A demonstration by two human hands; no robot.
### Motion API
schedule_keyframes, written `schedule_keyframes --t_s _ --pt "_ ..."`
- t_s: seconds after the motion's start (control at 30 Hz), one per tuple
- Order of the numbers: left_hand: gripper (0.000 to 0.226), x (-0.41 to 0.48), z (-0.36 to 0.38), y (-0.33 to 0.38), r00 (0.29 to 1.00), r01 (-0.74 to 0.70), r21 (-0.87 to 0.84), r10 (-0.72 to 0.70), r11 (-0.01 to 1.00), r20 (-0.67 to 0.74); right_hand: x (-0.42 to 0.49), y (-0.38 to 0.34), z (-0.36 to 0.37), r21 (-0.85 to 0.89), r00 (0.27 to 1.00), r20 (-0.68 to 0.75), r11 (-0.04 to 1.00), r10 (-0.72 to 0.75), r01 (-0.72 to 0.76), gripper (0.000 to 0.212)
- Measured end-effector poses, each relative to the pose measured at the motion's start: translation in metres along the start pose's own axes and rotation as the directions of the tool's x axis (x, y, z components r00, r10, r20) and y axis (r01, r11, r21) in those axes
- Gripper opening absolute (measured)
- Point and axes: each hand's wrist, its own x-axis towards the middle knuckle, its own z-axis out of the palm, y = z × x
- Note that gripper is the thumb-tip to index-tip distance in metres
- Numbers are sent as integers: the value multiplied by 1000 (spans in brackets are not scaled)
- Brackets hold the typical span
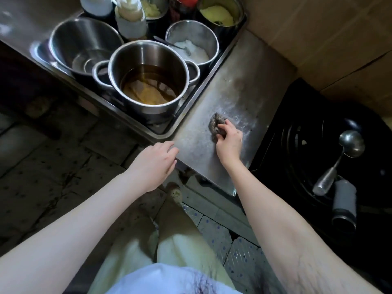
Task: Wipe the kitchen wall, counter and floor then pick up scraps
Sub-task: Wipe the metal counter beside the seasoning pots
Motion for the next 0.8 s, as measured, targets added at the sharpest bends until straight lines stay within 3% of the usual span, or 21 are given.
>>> schedule_keyframes --t_s 0.27,0.47,0.67,0.8 --pt "30 -1 -18 -3 998 22 11 -21 1000 -62 -37 -35 24 -7 961 189 978 -202 207 35" --pt "31 19 -24 3 997 21 32 -19 999 -75 -35 -15 3 -31 876 347 930 -335 368 38" --pt "35 40 -24 5 999 16 39 -15 999 -41 -22 -14 -17 38 920 275 959 -280 281 44" --pt "31 49 -28 5 999 -50 72 50 996 -3 -31 -4 -32 -7 962 220 986 -160 165 43"
